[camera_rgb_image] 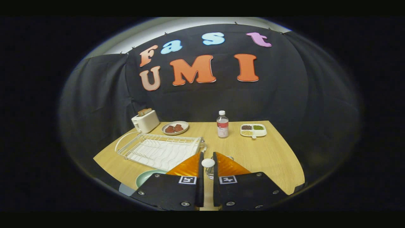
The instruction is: Take the plate from the dish rack, then take the spoon from the basket and place it into the plate.
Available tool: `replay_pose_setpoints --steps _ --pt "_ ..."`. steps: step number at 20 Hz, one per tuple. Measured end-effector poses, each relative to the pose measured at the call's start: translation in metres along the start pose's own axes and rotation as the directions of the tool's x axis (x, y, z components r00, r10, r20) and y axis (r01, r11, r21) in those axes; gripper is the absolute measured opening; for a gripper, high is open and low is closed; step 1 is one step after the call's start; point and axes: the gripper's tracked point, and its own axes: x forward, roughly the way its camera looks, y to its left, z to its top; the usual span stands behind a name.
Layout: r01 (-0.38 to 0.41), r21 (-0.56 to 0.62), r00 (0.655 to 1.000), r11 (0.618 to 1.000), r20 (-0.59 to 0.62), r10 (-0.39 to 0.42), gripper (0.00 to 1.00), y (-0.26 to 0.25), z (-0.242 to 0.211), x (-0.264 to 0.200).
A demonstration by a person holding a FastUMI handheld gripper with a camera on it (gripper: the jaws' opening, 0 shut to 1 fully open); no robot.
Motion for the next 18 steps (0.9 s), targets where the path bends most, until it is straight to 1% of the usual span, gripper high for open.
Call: replay_pose_setpoints --steps 3,7,12,16,18 --pt "-0.067 0.032 0.998 0.997 -0.014 0.068 0.12 0.022 -0.008 -0.009" --pt "-0.15 0.069 0.988 0.986 -0.036 0.153 0.12 0.052 -0.022 -0.009" --pt "-0.216 0.051 0.972 0.975 -0.087 0.22 0.12 0.082 -0.045 0.004" --pt "-0.275 0.076 0.949 0.958 -0.141 0.283 0.12 0.112 -0.072 0.016" --pt "-0.3 0.07 0.938 0.952 -0.163 0.307 0.12 0.124 -0.082 0.024"
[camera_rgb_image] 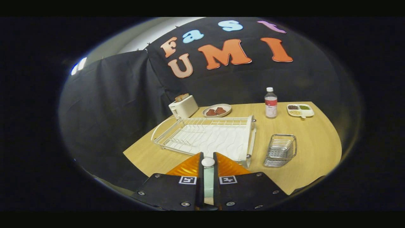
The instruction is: Take the plate from the dish rack, then take the spoon from the basket and place it into the plate.
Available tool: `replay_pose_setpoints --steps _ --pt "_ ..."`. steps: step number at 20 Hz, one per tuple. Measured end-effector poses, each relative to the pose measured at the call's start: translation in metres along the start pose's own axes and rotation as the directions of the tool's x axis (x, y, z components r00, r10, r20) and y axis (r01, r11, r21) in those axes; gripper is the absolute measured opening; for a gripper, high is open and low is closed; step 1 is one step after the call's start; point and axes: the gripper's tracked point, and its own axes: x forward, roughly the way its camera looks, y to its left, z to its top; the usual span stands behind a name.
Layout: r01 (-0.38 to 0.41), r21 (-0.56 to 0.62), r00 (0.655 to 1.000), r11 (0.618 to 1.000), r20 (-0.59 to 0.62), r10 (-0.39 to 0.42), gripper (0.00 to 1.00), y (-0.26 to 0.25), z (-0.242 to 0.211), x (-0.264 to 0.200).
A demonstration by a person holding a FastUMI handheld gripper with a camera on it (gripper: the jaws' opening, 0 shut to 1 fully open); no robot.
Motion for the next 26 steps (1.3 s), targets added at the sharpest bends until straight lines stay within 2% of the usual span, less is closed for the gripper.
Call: replay_pose_setpoints --steps 7,12,16,20,26 --pt "-0.067 -0.061 0.997 0.996 -0.035 0.065 0.12 0.03 -0.018 0.028" --pt "-0.088 -0.048 0.996 0.995 -0.008 0.087 0.12 0.039 -0.022 0.044" --pt "-0.105 -0.049 0.994 0.993 -0.035 0.103 0.14 0.041 -0.035 0.048" --pt "-0.083 -0.044 0.994 0.996 -0.076 0.08 0.16 0.028 -0.048 0.041" --pt "-0.037 0.049 0.991 0.998 -0.128 0.043 0.2 0.005 -0.072 0.032"
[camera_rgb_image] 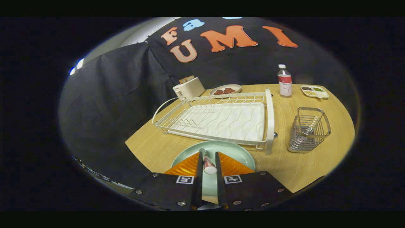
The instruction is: Take the plate from the dish rack, then take the spoon from the basket and place it into the plate.
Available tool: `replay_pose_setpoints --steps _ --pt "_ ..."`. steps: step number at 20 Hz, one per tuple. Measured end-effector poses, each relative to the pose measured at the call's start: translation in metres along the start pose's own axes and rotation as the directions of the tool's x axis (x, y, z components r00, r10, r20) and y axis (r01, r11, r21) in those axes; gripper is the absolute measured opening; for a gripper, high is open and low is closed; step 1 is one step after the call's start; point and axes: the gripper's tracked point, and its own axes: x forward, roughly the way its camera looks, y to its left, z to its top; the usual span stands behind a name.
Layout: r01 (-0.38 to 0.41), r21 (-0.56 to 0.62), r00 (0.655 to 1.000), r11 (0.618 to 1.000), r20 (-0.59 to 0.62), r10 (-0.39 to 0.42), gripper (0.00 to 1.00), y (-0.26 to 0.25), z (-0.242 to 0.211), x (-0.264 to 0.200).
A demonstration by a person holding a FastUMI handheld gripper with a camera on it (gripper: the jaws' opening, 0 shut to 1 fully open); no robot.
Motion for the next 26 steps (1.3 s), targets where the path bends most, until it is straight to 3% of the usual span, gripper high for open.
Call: replay_pose_setpoints --steps 6,13,21,22,24,26 --pt "0.075 0.025 0.997 0.997 -0.024 -0.075 0.34 -0.026 -0.009 -0.013" --pt "0.155 0.046 0.972 0.987 0.169 -0.161 0.52 -0.048 0.075 -0.057" --pt "0.288 -0.041 0.874 0.957 0.419 -0.246 0.81 -0.062 0.195 -0.129" --pt "0.306 -0.042 0.859 0.951 0.443 -0.257 0.9 -0.064 0.208 -0.137" --pt "0.341 -0.052 0.827 0.939 0.492 -0.273 0.98 -0.065 0.23 -0.153" --pt "0.365 -0.056 0.794 0.929 0.539 -0.28 0.98 -0.065 0.249 -0.169"
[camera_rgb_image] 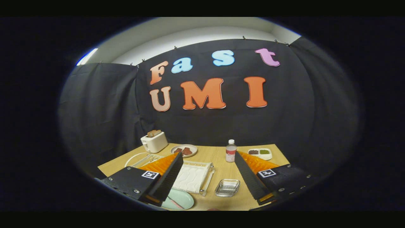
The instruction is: Take the plate from the dish rack, then take the spoon from the basket and place it into the plate.
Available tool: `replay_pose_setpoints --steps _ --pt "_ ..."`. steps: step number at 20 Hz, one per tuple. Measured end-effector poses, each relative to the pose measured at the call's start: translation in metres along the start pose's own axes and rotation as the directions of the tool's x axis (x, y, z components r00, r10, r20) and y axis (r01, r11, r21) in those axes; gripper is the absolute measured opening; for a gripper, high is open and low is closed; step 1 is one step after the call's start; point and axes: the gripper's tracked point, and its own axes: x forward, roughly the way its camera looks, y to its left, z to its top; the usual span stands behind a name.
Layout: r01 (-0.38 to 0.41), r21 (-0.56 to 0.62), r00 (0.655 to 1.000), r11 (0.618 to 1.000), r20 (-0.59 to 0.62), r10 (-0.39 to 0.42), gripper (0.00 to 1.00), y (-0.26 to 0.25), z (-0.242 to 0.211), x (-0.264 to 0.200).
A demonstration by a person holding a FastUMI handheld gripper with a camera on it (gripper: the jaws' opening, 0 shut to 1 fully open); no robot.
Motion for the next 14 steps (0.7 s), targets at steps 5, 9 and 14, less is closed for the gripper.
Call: replay_pose_setpoints --steps 5,9,14 --pt "0.032 -0.021 0.996 0.999 0.089 -0.03 0.98 -0.009 0.041 -0.004" --pt "0.034 -0.027 0.993 0.999 0.117 -0.031 0.98 -0.006 0.059 -0.005" --pt "0.008 -0.046 0.991 0.999 0.131 -0.002 0.98 0.006 0.072 -0.001"
